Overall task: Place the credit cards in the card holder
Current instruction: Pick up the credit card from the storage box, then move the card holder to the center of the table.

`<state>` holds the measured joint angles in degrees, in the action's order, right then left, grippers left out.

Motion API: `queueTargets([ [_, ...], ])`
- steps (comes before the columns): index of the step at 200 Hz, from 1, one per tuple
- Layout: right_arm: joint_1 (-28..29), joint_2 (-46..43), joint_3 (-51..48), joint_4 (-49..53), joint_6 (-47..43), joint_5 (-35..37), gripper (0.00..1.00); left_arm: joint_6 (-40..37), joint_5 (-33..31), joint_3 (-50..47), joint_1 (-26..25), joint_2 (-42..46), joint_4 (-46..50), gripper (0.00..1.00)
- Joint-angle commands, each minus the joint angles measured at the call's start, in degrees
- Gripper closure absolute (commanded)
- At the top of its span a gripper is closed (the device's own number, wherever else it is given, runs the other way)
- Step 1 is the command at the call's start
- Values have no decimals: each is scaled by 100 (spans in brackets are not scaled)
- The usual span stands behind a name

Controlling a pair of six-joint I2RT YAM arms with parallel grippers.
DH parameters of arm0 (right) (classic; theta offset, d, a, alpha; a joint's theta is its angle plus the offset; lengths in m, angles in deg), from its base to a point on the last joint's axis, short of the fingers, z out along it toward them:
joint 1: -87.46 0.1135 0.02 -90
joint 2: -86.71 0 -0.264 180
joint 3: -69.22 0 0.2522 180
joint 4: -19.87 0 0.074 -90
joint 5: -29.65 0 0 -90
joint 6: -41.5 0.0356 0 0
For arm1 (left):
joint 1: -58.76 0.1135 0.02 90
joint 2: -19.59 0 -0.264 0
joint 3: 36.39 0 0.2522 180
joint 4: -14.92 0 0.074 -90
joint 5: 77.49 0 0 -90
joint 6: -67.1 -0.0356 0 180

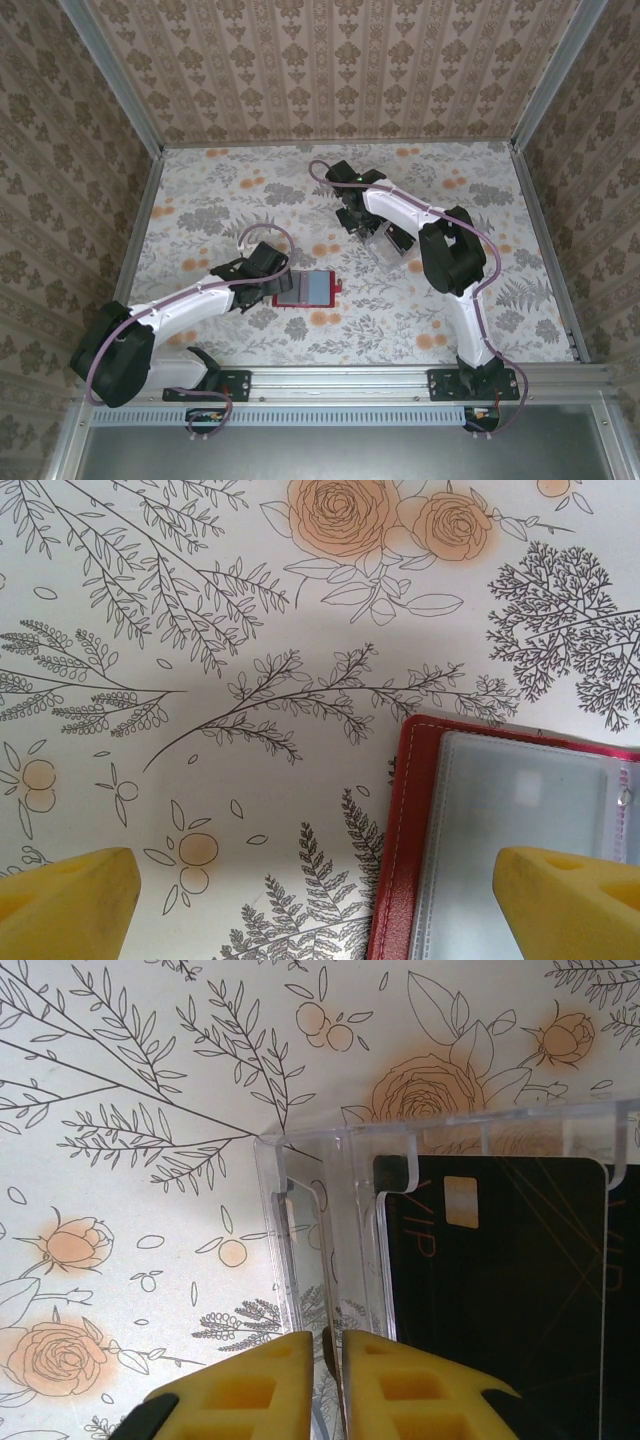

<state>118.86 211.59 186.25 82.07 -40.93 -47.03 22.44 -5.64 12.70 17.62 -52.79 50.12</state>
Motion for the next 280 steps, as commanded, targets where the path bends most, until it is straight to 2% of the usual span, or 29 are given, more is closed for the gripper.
queueTargets([
  [1, 10, -183, 106, 217, -53, -47, 86, -110, 27, -55, 37, -26, -21, 0],
  [99, 7, -435, 369, 380, -165, -614, 100, -204, 57, 26, 37, -9, 61, 0],
  [146, 7, -1099, 265, 239, 175, -1152, 100, -254, 5, 70, 71, 48, 233, 0],
  [174, 31, -1899, -421, -363, 882, -2035, 100, -311, 4, 36, 71, 65, 243, 0],
  [192, 104, -2426, -1243, -1077, 1603, -2688, 100, -342, 29, -1, 63, 81, 203, 0],
  [206, 289, -2776, -1964, -1709, 2199, -2905, 100, -343, 15, -18, 63, 91, 201, 0],
  [238, 1045, -3190, -3213, -2887, 3289, -2605, 100, -313, 5, -75, 64, 101, 193, 0],
  [280, 1725, -3155, -4012, -3730, 4204, -1770, 100, -294, -13, -115, 63, 101, 181, 0],
])
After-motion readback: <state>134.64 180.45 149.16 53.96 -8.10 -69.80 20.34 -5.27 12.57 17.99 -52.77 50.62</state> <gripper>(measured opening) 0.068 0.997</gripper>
